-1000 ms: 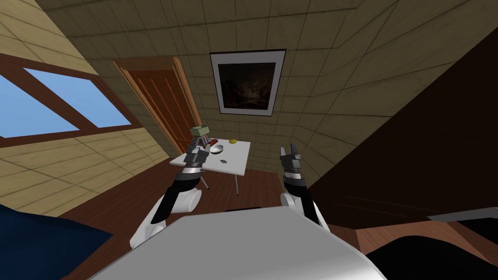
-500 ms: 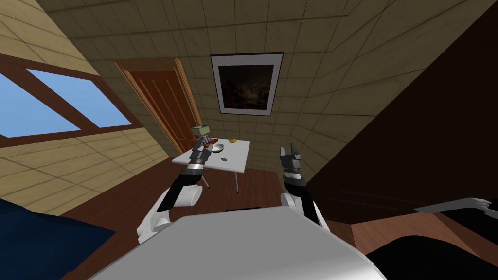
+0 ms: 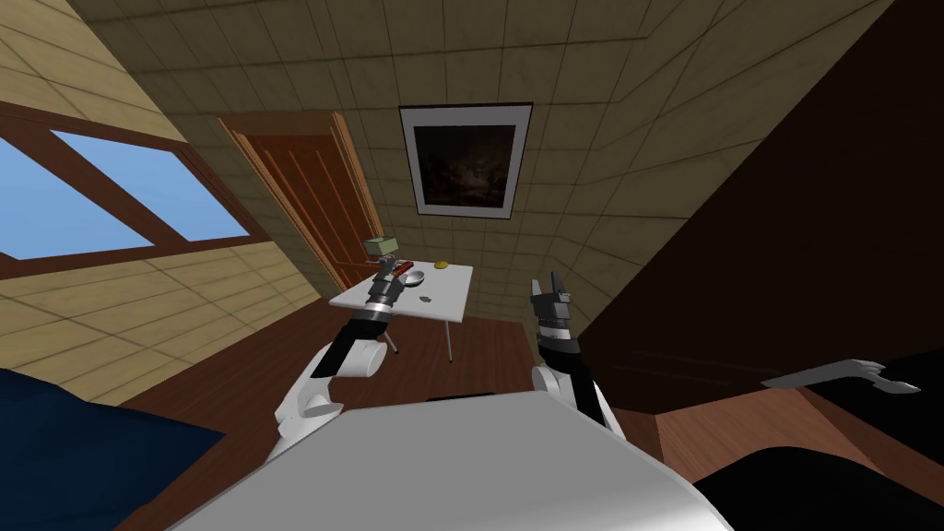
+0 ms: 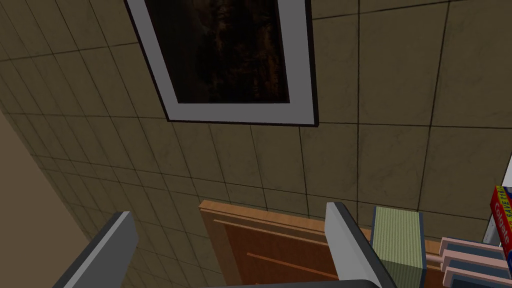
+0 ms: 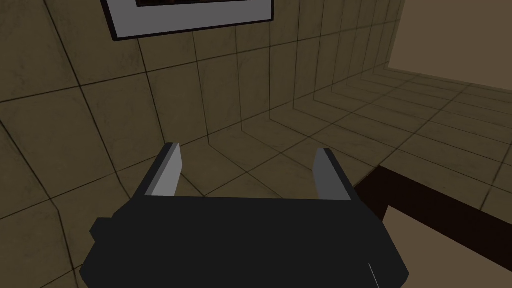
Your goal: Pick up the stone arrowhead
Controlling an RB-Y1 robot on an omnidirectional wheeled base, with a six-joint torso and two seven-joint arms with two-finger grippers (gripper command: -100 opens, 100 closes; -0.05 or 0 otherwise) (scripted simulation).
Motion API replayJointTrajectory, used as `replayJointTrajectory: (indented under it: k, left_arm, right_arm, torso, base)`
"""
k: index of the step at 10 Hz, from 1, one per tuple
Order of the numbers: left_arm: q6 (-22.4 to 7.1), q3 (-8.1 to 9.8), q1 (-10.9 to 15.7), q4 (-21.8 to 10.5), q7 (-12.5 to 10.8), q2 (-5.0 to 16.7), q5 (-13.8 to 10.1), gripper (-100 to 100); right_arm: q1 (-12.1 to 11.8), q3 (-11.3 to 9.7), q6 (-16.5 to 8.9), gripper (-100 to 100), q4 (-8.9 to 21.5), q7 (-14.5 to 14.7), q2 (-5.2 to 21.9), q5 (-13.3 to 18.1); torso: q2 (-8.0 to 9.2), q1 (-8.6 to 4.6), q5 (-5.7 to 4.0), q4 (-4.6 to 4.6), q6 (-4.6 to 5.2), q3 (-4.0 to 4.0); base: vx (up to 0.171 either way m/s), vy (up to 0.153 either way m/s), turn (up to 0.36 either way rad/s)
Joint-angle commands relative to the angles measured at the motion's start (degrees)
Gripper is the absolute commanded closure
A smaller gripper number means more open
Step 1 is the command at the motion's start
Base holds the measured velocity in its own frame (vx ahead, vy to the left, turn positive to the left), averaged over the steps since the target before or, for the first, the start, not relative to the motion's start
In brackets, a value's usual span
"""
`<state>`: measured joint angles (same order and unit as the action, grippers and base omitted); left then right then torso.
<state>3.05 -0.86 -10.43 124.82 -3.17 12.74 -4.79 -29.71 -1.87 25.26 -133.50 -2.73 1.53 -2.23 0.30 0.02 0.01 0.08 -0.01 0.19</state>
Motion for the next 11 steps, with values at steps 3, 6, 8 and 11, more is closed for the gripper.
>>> replayJointTrajectory:
  k: [3,6,8,11]
  left_arm:
    - [-6.14,0.48,2.50,-1.52,0.57,0.75,-0.35,-100]
    - [-10.16,0.83,4.83,-2.90,1.13,1.23,-0.60,-100]
    - [-13.41,1.18,7.16,-4.34,1.70,1.67,-0.85,-100]
    - [-18.69,1.53,9.47,-5.84,2.26,2.08,-1.10,-100]
  right_arm:
    - [0.00,0.00,0.00,0,0.00,0.00,0.00,0.00]
    - [0.00,0.00,0.00,0,0.00,0.00,0.00,0.00]
    - [-0.01,0.00,0.00,0,0.00,0.00,0.00,0.00]
    - [0.00,0.00,0.00,0,0.00,0.00,0.00,0.00]
  torso:
    - [-0.12,0.01,0.00,-0.03,0.01,-0.08]
    - [-0.14,0.01,0.00,-0.04,0.01,-0.09]
    - [-0.16,0.01,0.00,-0.03,-0.01,-0.09]
    - [-0.08,0.00,0.00,-0.02,0.01,-0.05]
  base:
    - [-0.049,0.004,-0.016]
    - [-0.052,0.005,-0.017]
    - [-0.048,0.012,-0.014]
    - [-0.062,0.004,-0.028]
